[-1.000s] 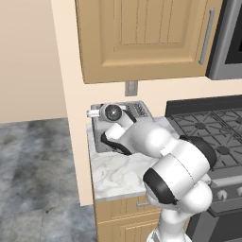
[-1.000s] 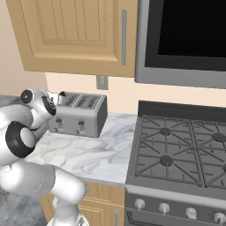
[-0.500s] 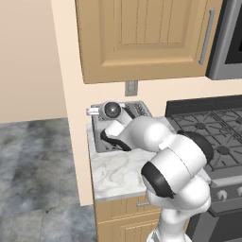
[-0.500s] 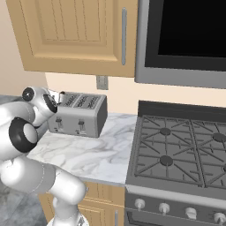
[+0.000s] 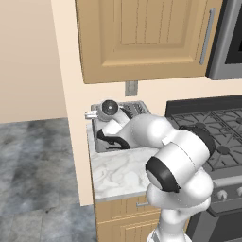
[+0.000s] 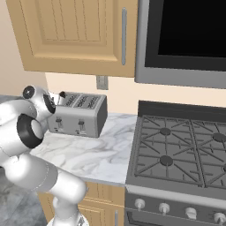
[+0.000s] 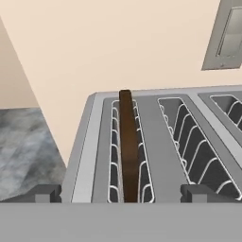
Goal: Start the toaster. Once the lever pops up, take the bread to the plate on the dining counter.
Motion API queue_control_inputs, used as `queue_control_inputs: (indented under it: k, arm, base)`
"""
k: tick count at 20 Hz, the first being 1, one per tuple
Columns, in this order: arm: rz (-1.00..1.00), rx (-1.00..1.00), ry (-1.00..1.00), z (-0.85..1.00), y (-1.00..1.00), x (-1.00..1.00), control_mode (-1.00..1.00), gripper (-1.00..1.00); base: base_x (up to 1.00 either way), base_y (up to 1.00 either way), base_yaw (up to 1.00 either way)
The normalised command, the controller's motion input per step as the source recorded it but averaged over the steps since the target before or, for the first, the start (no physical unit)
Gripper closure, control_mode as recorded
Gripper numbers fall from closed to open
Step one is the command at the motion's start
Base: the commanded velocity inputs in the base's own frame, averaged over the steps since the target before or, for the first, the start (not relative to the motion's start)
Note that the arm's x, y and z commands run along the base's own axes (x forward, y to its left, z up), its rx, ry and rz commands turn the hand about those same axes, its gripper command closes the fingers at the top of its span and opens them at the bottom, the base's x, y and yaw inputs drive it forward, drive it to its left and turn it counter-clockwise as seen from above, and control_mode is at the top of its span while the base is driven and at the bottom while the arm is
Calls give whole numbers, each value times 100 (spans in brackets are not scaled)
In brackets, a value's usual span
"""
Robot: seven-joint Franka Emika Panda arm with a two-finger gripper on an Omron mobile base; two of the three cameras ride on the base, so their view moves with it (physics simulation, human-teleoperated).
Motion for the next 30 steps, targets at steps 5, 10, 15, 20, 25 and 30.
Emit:
queue_control_inputs:
  k: [5, 10, 15, 20, 25, 30]
  arm:
    - [0, 0, 5, 0, 0, 0, -100, -100]
    - [0, 0, 0, 0, 0, 0, -100, -100]
    - [0, 0, 0, 0, 0, 0, -100, -100]
    - [0, 0, 0, 0, 0, 0, -100, -100]
    - [0, 0, 0, 0, 0, 3, -100, -100]
    - [0, 0, -2, 0, 0, 10, -100, -100]
  base:
    - [0, 0, 0]
    - [0, 0, 0]
    - [0, 0, 0]
    - [0, 0, 0]
    - [0, 0, 0]
    - [0, 0, 0]
